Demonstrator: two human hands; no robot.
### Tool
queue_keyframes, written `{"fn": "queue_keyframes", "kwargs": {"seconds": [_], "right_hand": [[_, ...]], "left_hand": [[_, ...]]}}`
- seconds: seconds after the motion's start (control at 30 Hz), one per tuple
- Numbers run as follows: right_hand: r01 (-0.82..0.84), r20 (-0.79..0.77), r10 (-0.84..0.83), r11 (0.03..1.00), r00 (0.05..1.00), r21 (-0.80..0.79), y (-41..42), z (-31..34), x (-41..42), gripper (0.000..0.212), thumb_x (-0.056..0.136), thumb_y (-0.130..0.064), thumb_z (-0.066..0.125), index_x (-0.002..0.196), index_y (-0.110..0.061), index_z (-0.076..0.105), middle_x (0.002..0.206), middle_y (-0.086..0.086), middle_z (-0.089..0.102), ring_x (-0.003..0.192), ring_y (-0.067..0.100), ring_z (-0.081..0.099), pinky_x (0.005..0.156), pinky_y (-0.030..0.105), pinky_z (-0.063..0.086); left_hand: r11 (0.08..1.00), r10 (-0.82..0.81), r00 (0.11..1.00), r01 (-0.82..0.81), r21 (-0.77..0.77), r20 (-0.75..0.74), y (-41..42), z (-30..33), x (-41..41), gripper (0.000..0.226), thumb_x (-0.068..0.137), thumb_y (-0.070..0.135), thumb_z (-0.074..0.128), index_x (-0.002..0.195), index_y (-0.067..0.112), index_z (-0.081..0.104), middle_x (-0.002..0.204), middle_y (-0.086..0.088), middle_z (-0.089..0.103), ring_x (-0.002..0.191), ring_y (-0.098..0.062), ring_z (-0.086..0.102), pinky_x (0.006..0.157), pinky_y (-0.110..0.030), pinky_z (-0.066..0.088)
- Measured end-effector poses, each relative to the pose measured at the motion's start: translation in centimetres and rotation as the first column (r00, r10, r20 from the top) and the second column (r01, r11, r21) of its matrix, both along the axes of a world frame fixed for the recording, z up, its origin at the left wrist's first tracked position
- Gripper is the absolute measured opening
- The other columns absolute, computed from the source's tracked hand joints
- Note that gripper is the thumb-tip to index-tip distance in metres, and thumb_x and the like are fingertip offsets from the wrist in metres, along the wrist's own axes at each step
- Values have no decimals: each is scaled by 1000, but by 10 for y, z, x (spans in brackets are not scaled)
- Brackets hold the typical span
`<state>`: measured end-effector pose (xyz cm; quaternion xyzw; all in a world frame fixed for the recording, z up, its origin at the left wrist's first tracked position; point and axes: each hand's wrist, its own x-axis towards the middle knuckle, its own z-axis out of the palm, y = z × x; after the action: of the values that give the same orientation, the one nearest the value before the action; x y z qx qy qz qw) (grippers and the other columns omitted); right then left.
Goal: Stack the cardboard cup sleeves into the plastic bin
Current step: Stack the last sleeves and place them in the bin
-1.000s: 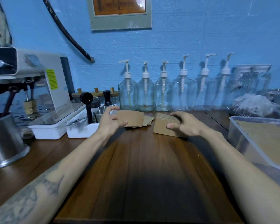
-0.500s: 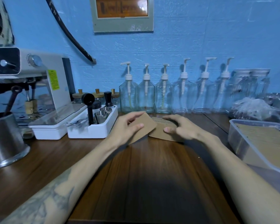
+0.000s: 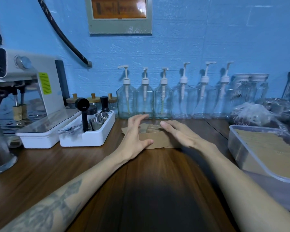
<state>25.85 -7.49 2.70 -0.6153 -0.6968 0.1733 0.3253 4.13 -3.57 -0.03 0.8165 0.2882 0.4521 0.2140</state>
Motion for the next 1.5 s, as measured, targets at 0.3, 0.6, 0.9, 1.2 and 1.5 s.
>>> {"fn": "queue_keyframes", "kwargs": {"seconds": [0.3, 0.6, 0.9, 1.2, 1.5], "right_hand": [[-37, 100, 35, 999, 994, 15, 3, 2, -5, 73, 80, -65, 67, 141, -28, 49, 143, 0, 51, 127, 16, 49, 109, 39, 41], [-41, 150, 35, 998, 988, 41, 8, 4, -1, 66, 81, -52, 75, 137, -23, 55, 133, -2, 61, 118, 15, 57, 103, 33, 45], [32, 142, -37, 999, 989, 40, 7, 7, 14, 62, 83, -48, 74, 136, -22, 54, 129, -1, 61, 112, 16, 57, 99, 33, 44], [89, 156, -95, 995, 983, 46, 10, 5, 30, 61, 80, -52, 73, 132, -27, 56, 125, -5, 63, 111, 16, 58, 100, 37, 46], [81, 150, -87, 996, 985, 42, 15, 4, 32, 63, 81, -50, 73, 135, -24, 54, 127, -4, 62, 110, 15, 57, 95, 30, 44]], "left_hand": [[897, -60, 993, 10, -443, -100, 14, -6, 24, 121, 82, 33, 77, 152, 22, -21, 157, 0, 32, 132, -12, 42, 107, -22, 34], [942, -65, 958, -34, -335, -280, 17, -2, 16, 101, 88, 39, 70, 157, 20, -1, 157, -4, 32, 141, -17, 36, 118, -34, 27], [946, 196, 962, -238, -222, -192, 57, 6, -13, 47, 87, 19, 71, 131, 20, 54, 135, 0, 49, 124, -13, 48, 105, -24, 35], [847, 350, 834, -476, -237, -426, 91, 12, 4, 86, 77, 69, 64, 143, 18, 44, 150, -8, 40, 135, -28, 42, 109, -47, 39], [860, 393, 761, -503, -88, -516, 88, 0, 14, 76, 77, 65, 67, 137, 22, 49, 139, -4, 55, 126, -25, 51, 106, -41, 40]]}}
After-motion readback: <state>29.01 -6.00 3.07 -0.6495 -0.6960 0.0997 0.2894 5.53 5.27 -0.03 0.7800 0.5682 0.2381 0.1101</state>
